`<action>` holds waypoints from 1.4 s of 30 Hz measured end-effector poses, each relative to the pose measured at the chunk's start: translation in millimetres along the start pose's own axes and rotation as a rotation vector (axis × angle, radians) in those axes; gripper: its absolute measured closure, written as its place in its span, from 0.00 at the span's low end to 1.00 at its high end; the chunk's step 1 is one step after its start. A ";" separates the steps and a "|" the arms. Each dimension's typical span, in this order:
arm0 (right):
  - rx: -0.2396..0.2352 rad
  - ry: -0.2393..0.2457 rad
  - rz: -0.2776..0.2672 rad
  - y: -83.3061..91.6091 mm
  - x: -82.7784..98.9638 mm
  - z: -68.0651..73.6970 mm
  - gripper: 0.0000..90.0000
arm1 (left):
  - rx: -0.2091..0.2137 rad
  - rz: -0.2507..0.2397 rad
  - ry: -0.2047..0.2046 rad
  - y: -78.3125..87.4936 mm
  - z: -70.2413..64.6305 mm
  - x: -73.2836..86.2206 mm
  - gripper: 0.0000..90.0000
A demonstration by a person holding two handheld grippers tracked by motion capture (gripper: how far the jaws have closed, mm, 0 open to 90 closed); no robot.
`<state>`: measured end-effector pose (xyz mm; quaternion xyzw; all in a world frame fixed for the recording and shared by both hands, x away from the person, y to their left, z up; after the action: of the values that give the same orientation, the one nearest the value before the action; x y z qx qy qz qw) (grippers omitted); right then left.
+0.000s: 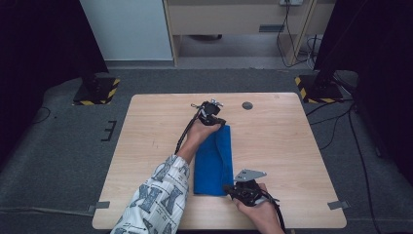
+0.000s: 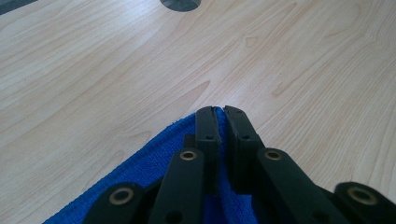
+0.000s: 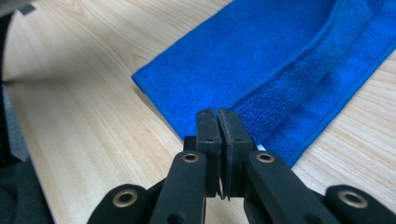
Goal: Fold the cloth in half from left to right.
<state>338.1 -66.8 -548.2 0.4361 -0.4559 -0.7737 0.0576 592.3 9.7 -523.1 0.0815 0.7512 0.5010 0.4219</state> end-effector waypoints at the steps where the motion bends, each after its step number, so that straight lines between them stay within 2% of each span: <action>1: -0.002 0.002 -0.007 1.9 -0.7 1.0 0.98 | 0.001 -0.006 0.001 0.0 -0.4 -0.7 0.94; 5: -0.017 -0.009 -0.021 7.7 -1.4 2.5 0.98 | 0.002 -0.005 0.005 0.1 0.2 -1.7 0.93; 8: -0.009 -0.018 -0.020 8.2 -0.9 -1.1 0.98 | 0.001 -0.003 0.007 -4.0 -0.4 -1.3 0.93; 15: -0.010 -0.031 0.019 2.6 5.2 -4.8 0.96 | 0.009 0.016 0.008 -14.7 -3.2 0.4 0.92; 20: 0.004 -0.044 0.023 3.2 6.9 -12.0 0.93 | 0.002 0.011 0.012 -16.9 -3.8 -0.1 0.86; 26: 0.010 -0.066 0.034 1.8 8.3 -17.0 0.80 | 0.011 -0.001 0.013 -16.8 -7.3 -1.9 0.81; 29: 0.011 -0.073 0.037 2.9 7.9 -19.1 0.75 | 0.015 0.000 -0.009 -16.3 -10.3 -1.7 0.79; 35: 0.018 -0.078 0.033 6.8 6.4 -20.7 0.63 | -0.003 -0.007 -0.016 -12.4 -11.1 0.9 0.72; 42: 0.040 -0.070 0.015 9.4 2.3 -23.3 0.49 | -0.017 -0.037 -0.033 -1.5 -13.6 2.8 0.66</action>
<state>350.8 -88.6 -547.3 0.4064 -0.4763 -0.7787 0.0389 581.2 1.2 -524.0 0.0722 0.7413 0.4982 0.4440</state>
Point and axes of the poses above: each handheld gripper's, and its own axes: y roughly backward along the jaws, x roughly out of its underside, z roughly to its left, the point moved 7 cm from there along -y, roughly forward along the jaws, and after that the axes turned 10 degrees about z, right-handed, at the moved point
